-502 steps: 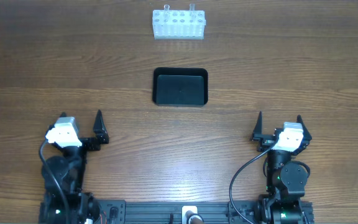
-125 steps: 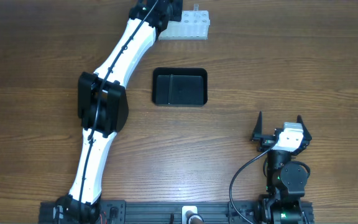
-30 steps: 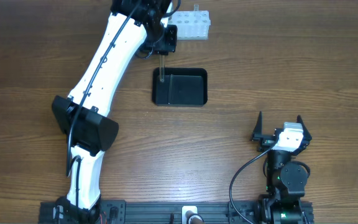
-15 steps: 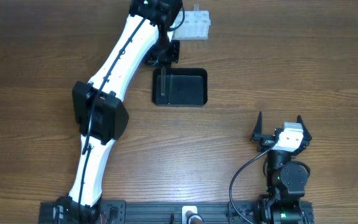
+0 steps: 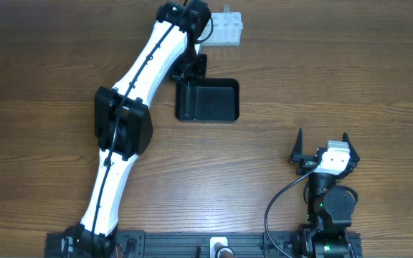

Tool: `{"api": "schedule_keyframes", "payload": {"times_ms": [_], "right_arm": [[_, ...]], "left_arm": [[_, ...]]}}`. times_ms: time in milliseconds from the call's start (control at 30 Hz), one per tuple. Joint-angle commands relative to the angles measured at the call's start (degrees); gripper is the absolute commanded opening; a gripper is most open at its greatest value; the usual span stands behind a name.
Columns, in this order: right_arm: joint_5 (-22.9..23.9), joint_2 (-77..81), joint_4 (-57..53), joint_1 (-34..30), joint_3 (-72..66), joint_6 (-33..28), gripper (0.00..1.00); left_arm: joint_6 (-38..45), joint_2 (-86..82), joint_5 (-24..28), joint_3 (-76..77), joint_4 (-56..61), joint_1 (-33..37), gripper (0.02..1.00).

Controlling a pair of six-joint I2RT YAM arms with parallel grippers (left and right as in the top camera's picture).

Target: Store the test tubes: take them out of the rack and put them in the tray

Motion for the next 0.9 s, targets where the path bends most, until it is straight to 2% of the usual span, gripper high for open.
{"api": "schedule_keyframes", "payload": {"times_ms": [33,567,700,900], "right_arm": [[0.17,-0.46,-0.24,-0.37,-0.31,-0.07,0.991],[0.17,-0.46,-0.24,-0.37,-0.31,-0.07,0.991],[0.17,-0.46,-0.22,-0.37,-0.31,-0.07,0.991],[0.17,-0.46,-0.24,-0.37,-0.31,-0.07,0.991]], "left_arm": [[-0.85,1.55,1.03,0.63,0.13,0.90,0.053],[-0.85,4.26,2.49,0.63,2.19,1.20,0.071],[-0.85,4.28,2.49,0.63,2.21,1.38,0.167],[-0.85,4.26,2.47,0.63,2.29,1.60,0.222]]}}
